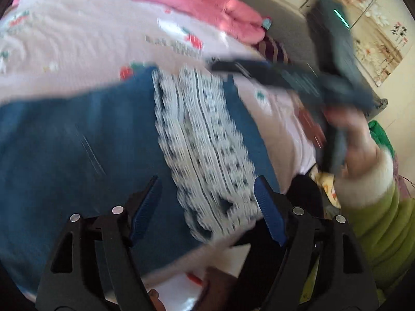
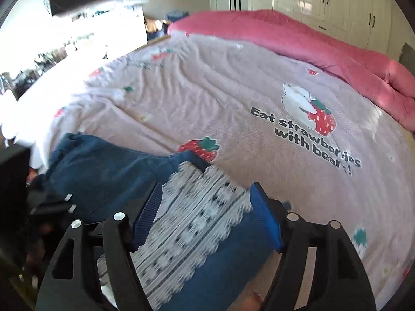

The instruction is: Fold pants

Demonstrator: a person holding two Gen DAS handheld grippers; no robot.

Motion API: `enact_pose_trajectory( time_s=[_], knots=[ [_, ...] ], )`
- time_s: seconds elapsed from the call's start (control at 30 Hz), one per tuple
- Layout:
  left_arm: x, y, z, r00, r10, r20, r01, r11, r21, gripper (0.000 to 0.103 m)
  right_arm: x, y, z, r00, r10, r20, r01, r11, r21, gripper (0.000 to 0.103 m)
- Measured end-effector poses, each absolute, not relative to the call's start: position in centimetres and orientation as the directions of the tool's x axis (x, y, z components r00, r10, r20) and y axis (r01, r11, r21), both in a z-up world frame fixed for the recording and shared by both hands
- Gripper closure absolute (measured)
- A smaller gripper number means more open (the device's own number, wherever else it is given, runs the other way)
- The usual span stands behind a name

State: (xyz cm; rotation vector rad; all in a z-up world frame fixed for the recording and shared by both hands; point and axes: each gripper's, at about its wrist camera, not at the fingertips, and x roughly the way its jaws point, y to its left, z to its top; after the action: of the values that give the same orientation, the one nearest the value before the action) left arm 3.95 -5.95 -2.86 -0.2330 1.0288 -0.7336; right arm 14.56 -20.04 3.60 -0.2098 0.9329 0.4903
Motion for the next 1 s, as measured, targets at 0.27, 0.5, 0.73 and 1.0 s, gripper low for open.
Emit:
enact_pose_trajectory(
  time_s=[0.27,0.5,0.73,1.0],
  knots=[
    [3.1,-7.5,-4.8,0.264,-0.628,-0.732,0.405,0.761,-0.507,0.049,17.5,-18.8,-0.9,0.364,0.286,-0.886,-0.526,0.848,0.058,0.087],
    [3.1,-7.1,-5.0,0.256,-0.632,-0.731,0.382,0.761,-0.525,0.055,16.6,-17.7,1.6,0.402,0.437,-0.805,-0.542,0.822,0.176,0.086],
    [2.8,-7.2,-4.8,0.256,-0.621,-0.741,0.375,0.77,-0.516,0.066,17.4,-16.5,-0.7,0.358,0.353,-0.865,-0.552,0.827,0.109,0.052],
    [2.8,-7.5,-4.6,0.267,-0.617,-0.74,0.381,0.773,-0.507,0.09,15.9,-15.2,-1.2,0.38,0.257,-0.888,-0.558,0.83,0.001,0.081]
  ],
)
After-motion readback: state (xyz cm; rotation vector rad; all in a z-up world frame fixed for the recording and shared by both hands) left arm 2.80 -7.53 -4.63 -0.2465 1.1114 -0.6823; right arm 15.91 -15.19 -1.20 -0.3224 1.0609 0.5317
